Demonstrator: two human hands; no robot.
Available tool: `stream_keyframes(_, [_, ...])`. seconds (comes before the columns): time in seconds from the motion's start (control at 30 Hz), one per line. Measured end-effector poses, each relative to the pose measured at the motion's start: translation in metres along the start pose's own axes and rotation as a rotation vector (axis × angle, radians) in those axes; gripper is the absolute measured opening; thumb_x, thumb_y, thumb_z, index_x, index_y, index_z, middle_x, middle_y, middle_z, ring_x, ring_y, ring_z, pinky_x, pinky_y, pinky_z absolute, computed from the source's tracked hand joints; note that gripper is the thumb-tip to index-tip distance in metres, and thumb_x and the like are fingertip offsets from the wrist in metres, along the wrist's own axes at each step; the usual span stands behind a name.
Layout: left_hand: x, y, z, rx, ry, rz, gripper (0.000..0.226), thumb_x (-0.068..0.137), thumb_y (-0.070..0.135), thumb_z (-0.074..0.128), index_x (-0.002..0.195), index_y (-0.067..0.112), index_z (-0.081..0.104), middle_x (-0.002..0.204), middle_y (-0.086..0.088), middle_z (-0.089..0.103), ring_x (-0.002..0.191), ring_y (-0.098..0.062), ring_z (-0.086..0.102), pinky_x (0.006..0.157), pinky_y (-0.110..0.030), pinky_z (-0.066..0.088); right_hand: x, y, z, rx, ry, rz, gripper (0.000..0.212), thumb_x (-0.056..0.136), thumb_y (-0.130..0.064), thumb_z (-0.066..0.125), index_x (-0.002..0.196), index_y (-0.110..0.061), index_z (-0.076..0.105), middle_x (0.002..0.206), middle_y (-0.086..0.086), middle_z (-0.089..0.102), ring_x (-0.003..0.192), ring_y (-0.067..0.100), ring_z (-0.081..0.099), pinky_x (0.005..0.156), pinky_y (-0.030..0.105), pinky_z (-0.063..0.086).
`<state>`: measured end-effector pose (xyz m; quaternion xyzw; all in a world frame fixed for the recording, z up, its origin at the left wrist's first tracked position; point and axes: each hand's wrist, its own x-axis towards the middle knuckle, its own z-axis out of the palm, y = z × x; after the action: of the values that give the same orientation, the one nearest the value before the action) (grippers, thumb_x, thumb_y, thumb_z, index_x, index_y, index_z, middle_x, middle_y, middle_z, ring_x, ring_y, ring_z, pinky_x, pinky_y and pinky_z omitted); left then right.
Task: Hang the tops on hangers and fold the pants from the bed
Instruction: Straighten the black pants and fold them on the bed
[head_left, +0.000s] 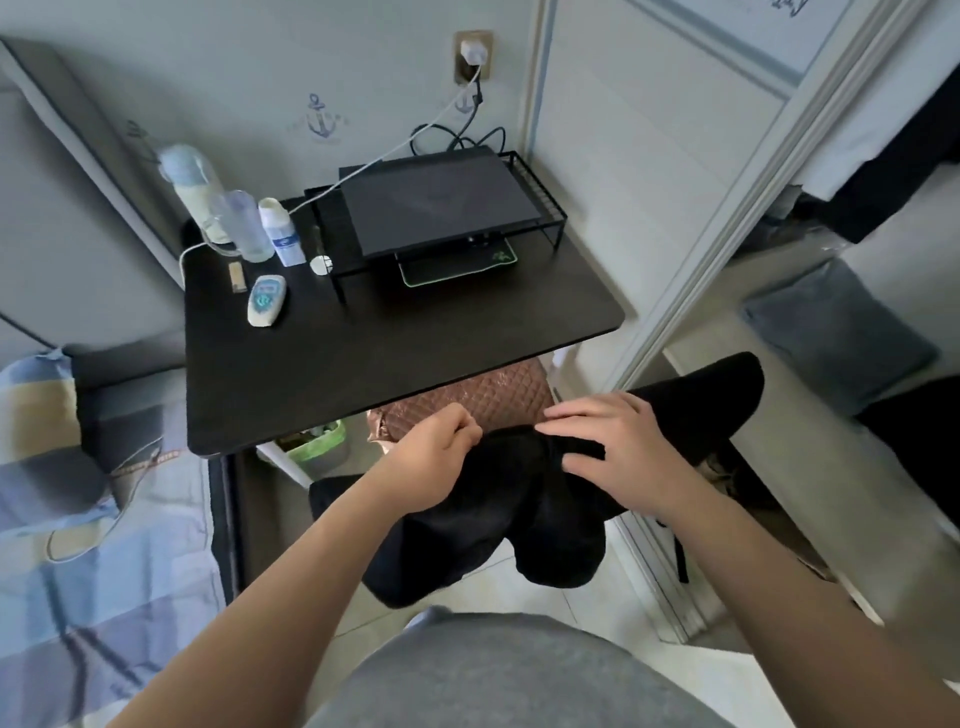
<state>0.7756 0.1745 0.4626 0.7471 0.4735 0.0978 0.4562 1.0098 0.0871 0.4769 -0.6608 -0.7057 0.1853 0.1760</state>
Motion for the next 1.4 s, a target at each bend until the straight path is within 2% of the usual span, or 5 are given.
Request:
stream_keyframes(0.27, [0.008,-0.024,-0.002,0.095,-0.189,0.16,0.024,0.097,0.051,0.054,0.117,0.04,0.059,0.111,0.018,0.06,0.103,0.0,0.057,0.091,-0.024,0.046,-0.022,-0.036,0.025,-0.126,0.415,0.068,0.016,0.084,-0.02,0.07,0.098,-0.015,0.076,0.093,-0.003,0.066,0.09,0.02,0.06,0.086,0.04,0.043])
stream_keyframes(0.53, [0.002,-0.03,-0.002,0.14,-0.131,0.194,0.018,0.099,0.051,0.05,0.114,0.044,0.056,0.106,0.016,0.057,0.097,0.0,0.055,0.079,-0.019,0.039,-0.033,-0.076,0.054,0.284,0.343,0.478,0.037,0.09,-0.024,0.071,0.119,-0.023,0.047,0.084,0.002,0.06,0.07,0.009,0.055,0.059,0.013,0.043])
stream_keyframes(0.8, [-0.02,-0.027,-0.007,0.119,-0.067,0.184,0.035,0.098,0.043,0.058,0.132,0.034,0.056,0.128,0.009,0.059,0.121,-0.01,0.053,0.106,-0.039,0.044,-0.013,-0.077,0.021,0.746,0.242,0.688,0.008,0.085,-0.014,0.075,0.088,-0.021,0.075,0.089,-0.006,0.072,0.098,0.013,0.066,0.071,0.019,0.044])
stream_keyframes(1.2, [-0.075,0.108,-0.056,-0.217,-0.104,0.534,0.061,0.095,0.015,0.069,0.149,0.02,0.04,0.148,0.008,0.05,0.14,-0.002,0.042,0.119,-0.03,0.032,-0.02,-0.165,-0.159,0.893,0.24,-0.003,0.021,0.071,-0.01,0.061,0.062,-0.024,0.073,0.07,-0.008,0.069,0.079,0.011,0.062,0.076,0.031,0.042])
stream_keyframes(1.4, [-0.097,0.196,-0.075,-0.157,0.143,0.606,0.019,0.096,0.024,0.067,0.116,0.025,0.066,0.111,0.015,0.073,0.108,-0.002,0.065,0.096,-0.031,0.05,-0.042,-0.209,-0.265,0.834,0.336,-0.313,0.035,0.09,0.005,0.057,0.071,-0.022,0.068,0.07,-0.008,0.063,0.068,0.006,0.055,0.069,0.024,0.039])
